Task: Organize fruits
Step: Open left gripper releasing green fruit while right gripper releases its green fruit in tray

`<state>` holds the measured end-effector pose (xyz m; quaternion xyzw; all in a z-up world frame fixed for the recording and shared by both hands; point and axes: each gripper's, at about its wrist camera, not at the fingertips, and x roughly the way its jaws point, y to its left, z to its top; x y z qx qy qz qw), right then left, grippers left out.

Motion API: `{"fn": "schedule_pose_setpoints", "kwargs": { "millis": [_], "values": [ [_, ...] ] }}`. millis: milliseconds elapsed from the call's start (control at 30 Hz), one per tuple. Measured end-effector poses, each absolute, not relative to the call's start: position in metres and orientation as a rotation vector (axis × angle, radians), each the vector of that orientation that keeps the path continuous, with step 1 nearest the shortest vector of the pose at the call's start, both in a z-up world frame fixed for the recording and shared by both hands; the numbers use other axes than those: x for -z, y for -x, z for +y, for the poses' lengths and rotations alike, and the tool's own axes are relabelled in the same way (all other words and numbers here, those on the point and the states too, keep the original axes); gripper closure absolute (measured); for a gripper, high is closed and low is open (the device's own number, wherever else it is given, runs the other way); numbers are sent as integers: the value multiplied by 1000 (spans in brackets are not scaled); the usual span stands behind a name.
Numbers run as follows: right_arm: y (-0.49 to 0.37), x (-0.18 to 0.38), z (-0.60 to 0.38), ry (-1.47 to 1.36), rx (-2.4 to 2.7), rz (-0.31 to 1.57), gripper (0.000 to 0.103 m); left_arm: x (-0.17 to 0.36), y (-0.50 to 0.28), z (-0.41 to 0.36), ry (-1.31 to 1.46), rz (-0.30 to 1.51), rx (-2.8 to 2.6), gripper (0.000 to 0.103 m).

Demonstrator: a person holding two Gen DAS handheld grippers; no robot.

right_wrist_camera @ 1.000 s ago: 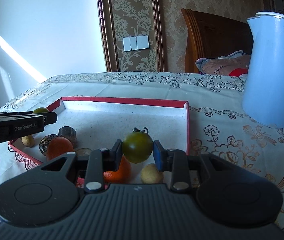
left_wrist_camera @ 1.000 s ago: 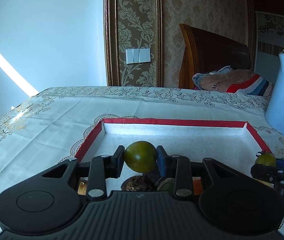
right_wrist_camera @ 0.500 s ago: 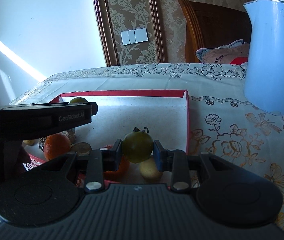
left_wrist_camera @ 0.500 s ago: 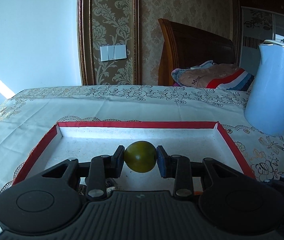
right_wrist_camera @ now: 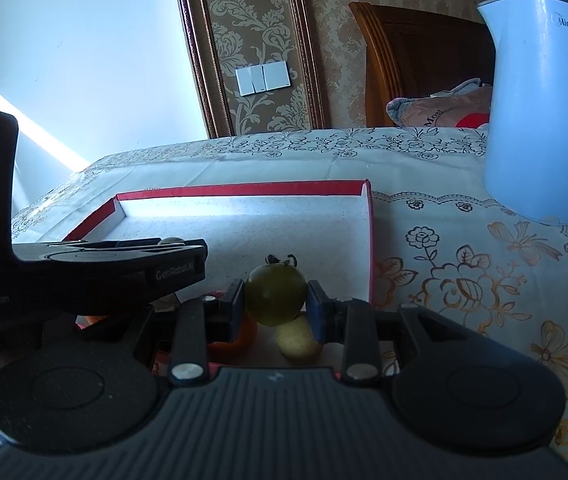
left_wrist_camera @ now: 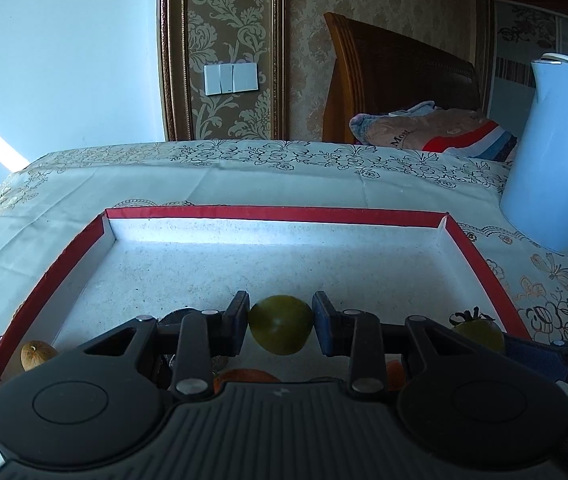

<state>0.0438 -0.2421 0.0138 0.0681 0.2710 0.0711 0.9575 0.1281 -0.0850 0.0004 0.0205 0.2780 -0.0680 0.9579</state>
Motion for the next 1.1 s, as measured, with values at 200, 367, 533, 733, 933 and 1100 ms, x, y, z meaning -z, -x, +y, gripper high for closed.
{"fn": "schedule_pose_setpoints", "kwargs": {
  "millis": [200, 367, 533, 733, 933, 1100],
  "values": [
    [-43, -13, -242, -139, -134, 550, 72, 3, -131, -78, -24, 563, 113, 70],
    [-46, -12, -241, -139, -101, 542, 72, 3, -124, -84, -57, 531, 118, 69],
    [-50, -11, -240, -141, -86, 540, 72, 2, -119, -87, -86, 507, 114, 69],
    [-56, -10, -241, -133, -77, 542, 72, 6, -118, -87, -96, 515, 116, 69],
    [-58, -9, -241, -124, -65, 536, 71, 6, -117, -85, -90, 516, 112, 69],
    [-57, -9, -241, -130, -68, 535, 71, 7, -116, -86, -92, 521, 118, 69]
  ]
}}
